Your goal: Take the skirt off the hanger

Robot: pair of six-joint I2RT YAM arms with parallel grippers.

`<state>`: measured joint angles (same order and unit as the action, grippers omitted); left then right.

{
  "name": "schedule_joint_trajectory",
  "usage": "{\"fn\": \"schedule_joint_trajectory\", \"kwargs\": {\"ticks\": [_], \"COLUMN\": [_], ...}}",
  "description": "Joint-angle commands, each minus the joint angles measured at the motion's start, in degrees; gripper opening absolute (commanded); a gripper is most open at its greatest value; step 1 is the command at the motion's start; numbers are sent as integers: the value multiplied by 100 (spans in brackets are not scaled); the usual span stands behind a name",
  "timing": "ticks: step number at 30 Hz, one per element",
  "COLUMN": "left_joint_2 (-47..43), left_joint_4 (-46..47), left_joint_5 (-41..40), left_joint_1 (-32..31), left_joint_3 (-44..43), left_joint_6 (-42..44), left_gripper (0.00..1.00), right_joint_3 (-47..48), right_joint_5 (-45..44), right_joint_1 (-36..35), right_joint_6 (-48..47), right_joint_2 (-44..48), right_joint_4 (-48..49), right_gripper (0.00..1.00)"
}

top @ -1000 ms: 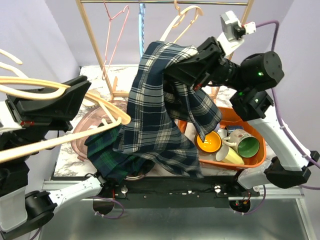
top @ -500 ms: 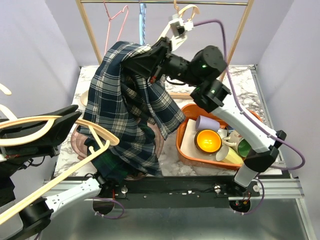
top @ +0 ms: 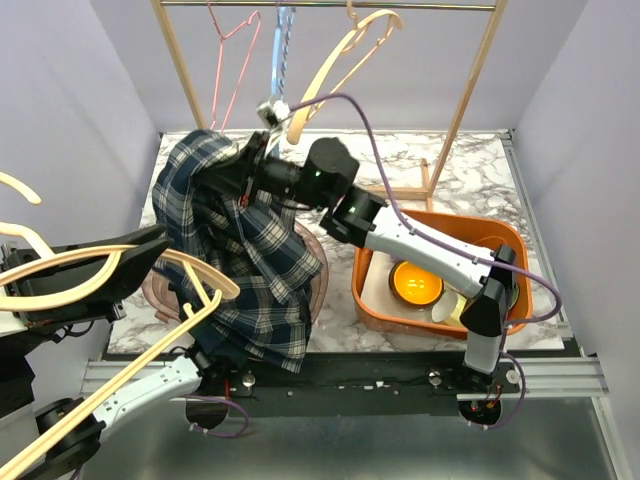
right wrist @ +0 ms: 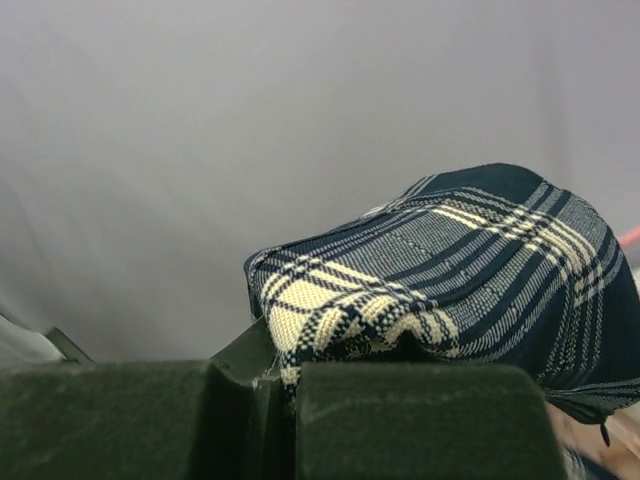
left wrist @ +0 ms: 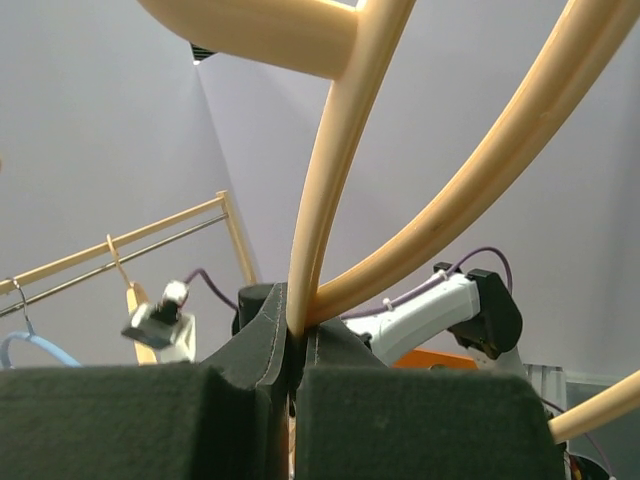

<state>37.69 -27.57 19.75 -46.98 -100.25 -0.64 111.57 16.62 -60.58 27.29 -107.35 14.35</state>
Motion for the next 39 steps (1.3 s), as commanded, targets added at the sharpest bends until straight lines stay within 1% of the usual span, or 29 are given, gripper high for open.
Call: {"fn": "schedule_joint_trajectory", "kwargs": {"ticks": [1, 2, 3, 4, 6, 9, 10, 11, 14, 15, 16, 17, 18, 20, 23, 25, 26, 27, 29, 30, 32, 33, 35, 37, 39], "left_joint_2": [-69, -60, -60, -60, -78, -130, -113, -96, -43, -51, -43, -51, -43, -16, 54, 54, 54, 54, 54, 71, 107, 124, 124, 116, 98], "left_joint_4": [59, 7, -2, -20, -29, 50, 59, 50, 41, 76, 137, 269, 313, 358, 349, 358, 384, 402, 437, 437, 411, 367, 305, 296, 375], "left_joint_5": [-32, -76, -94, -120, -129, -348, -418, -506, -621, -647, -656, -656, -656, -700, -867, -911, -946, -955, -973, -973, -973, -973, -999, -1078, -1131], "left_joint_1": [-13, -13, -4, -13, -4, -13, -13, -4, -4, -13, -4, -4, -13, -13, -4, -13, -4, -13, -4, -4, -4, -4, -13, -4, -4], "left_joint_3": [-56, -65, -65, -65, -4, 119, 119, 119, 146, 181, 268, 321, 356, 392, 383, 392, 409, 409, 401, 392, 339, 330, 357, 383, 401], "left_joint_6": [205, 214, 223, 249, 284, 337, 346, 346, 416, 416, 425, 416, 407, 433, 460, 469, 469, 469, 469, 469, 477, 521, 574, 644, 662], "left_gripper": [0, 0, 0, 0, 0, 0, 0, 0, 0, 0, 0, 0, 0, 0, 0, 0, 0, 0, 0, 0, 0, 0, 0, 0, 0], "right_joint_3": [-1056, -1232, -1695, -1926, -2601, -3052, -3123, -3080, -3202, -3246, -3247, -3081, -2993, -2826, -2886, -2930, -2913, -2800, -2623, -2579, -2491, -2447, -2237, -2113, -1929], "right_joint_5": [-1089, -1213, -1440, -1521, -1627, -1505, -1417, -1373, -1994, -2388, -2583, -2759, -2917, -2971, -3121, -3183, -3226, -3314, -3446, -3481, -3464, -3299, -3087, -2543, -2104], "right_joint_1": [-332, -367, -419, -420, -429, -464, -464, -464, -481, -481, -481, -481, -481, -481, -481, -473, -481, -481, -473, -481, -481, -481, -473, -481, -481], "right_joint_6": [-996, -1267, -1357, -1384, -1332, -1165, -1121, -1190, -1261, -1270, -1270, -1235, -1217, -1165, -1033, -1006, -1006, -1006, -1059, -1094, -1181, -1225, -1409, -1576, -1797], "right_joint_2": [372, 408, 486, 513, 540, 295, 163, -125, -470, -523, -611, -699, -908, -1077, -1235, -1209, -1183, -1174, -1061, -964, -579, -437, -78, 126, 319], "right_joint_4": [613, 569, 578, 621, 779, 806, 719, 275, -116, -177, -274, -675, -879, -1283, -1347, -1365, -1417, -1470, -1942, -2006, -2137, -2173, -2409, -2550, -2752], "right_gripper": [1, 1, 1, 1, 1, 1, 1, 1, 1, 1, 1, 1, 1, 1, 1, 5, 8, 17, 33, 45, 55, 62, 70, 79, 92]}}
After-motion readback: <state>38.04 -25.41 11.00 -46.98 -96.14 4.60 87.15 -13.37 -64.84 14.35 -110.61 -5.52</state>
